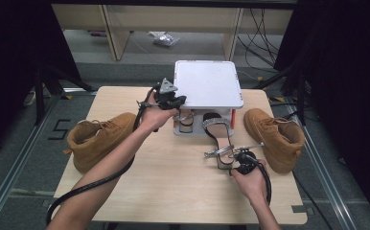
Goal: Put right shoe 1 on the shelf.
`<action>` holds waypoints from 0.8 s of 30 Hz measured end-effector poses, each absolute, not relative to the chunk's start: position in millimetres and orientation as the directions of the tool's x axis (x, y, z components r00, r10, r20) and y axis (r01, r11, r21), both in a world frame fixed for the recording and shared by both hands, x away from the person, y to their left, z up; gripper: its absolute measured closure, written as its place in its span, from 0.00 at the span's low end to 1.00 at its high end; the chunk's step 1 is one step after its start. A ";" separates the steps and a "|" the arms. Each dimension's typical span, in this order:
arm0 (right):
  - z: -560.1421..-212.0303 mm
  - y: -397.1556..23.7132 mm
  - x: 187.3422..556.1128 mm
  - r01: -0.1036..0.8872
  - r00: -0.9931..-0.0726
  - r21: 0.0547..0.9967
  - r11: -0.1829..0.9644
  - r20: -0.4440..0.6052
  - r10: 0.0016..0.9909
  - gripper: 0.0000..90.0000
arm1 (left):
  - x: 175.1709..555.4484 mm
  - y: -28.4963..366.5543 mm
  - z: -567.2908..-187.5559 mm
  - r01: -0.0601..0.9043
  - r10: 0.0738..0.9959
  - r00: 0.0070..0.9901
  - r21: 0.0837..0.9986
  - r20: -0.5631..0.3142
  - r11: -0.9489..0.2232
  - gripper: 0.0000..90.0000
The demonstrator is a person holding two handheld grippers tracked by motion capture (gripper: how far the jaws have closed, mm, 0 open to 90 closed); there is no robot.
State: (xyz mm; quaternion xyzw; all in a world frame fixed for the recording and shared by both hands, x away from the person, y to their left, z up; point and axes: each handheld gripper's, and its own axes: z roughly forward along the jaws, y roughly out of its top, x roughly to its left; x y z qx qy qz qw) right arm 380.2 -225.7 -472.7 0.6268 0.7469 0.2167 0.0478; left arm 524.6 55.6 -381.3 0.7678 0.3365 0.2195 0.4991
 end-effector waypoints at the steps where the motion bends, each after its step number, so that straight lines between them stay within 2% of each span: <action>1: -472.8 -226.2 380.1 0.912 -0.219 0.390 0.127 0.200 0.955 1.00 | 524.6 55.5 -381.3 0.297 0.736 0.677 0.914 0.001 -0.275 1.00; 6: -473.7 -227.5 381.7 0.887 -0.251 0.436 0.149 0.186 0.950 1.00 | 524.6 55.3 -381.3 0.297 0.736 0.677 0.914 0.001 -0.275 1.00; 24: -468.9 -224.9 383.7 0.869 -0.202 0.487 0.086 0.190 0.961 1.00 | 525.0 54.8 -380.9 0.294 0.733 0.680 0.913 0.008 -0.282 1.00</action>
